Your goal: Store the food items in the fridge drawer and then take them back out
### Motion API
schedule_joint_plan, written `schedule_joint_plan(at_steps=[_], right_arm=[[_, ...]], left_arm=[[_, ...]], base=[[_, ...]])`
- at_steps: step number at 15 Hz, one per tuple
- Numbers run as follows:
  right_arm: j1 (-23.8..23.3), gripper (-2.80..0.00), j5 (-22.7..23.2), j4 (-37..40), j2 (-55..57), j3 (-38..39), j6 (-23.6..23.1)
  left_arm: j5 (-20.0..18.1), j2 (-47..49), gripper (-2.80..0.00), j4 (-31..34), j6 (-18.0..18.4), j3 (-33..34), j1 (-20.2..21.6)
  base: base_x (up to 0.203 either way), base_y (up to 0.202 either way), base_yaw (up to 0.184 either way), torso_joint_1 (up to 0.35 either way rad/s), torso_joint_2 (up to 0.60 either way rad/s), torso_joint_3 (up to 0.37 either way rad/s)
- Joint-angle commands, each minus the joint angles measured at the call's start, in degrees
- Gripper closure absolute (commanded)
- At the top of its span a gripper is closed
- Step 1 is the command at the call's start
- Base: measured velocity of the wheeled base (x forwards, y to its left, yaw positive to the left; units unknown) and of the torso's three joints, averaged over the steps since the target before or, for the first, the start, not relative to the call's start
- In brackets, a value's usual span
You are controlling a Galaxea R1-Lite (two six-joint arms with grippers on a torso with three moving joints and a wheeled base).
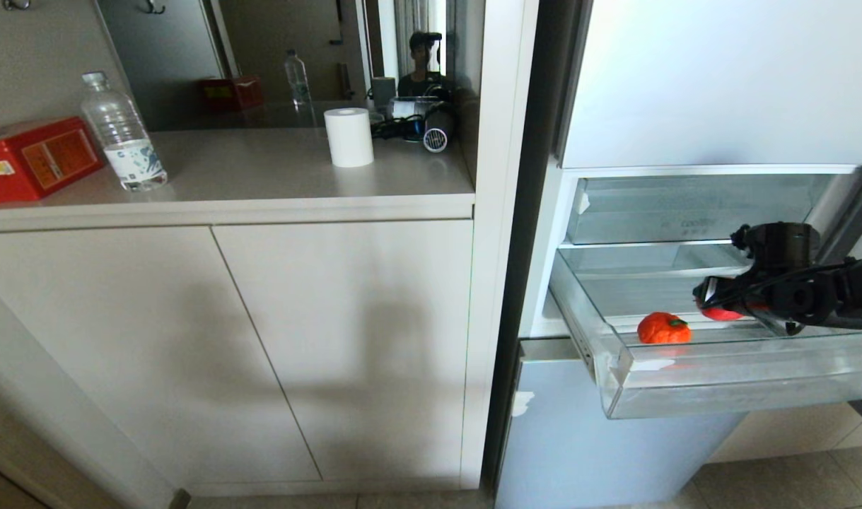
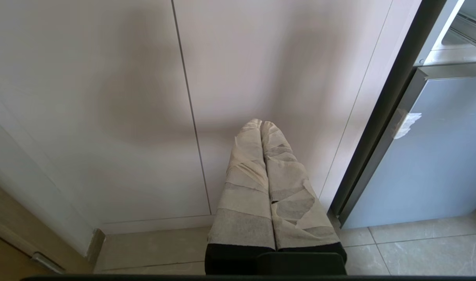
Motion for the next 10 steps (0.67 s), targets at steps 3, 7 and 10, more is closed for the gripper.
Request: schedule_joint_plan(at_steps=[3, 7, 10], right_arm=[[-0.2, -2.80, 0.0, -0.1, 1.4, -0.1, 0.1], [-0.2, -2.80, -0.2, -0.2, 0.6, 0.1, 0.4], [0.0, -2.80, 0.1, -0.2, -7.0, 1.7, 1.6]], left_arm=[[0.0, 0.1, 0.00, 0.0, 0.0, 0.0, 0.0], [0.0, 0.1, 0.00, 0.0, 0.0, 0.0, 0.0], [0.0, 0.1, 0.00, 0.0, 0.0, -0.1, 0.0]], base=[[0.000, 0.000, 0.000, 0.000, 0.00, 0.000], [0.000, 0.000, 0.000, 0.000, 0.00, 0.000], [0.000, 0.000, 0.000, 0.000, 0.00, 0.000]])
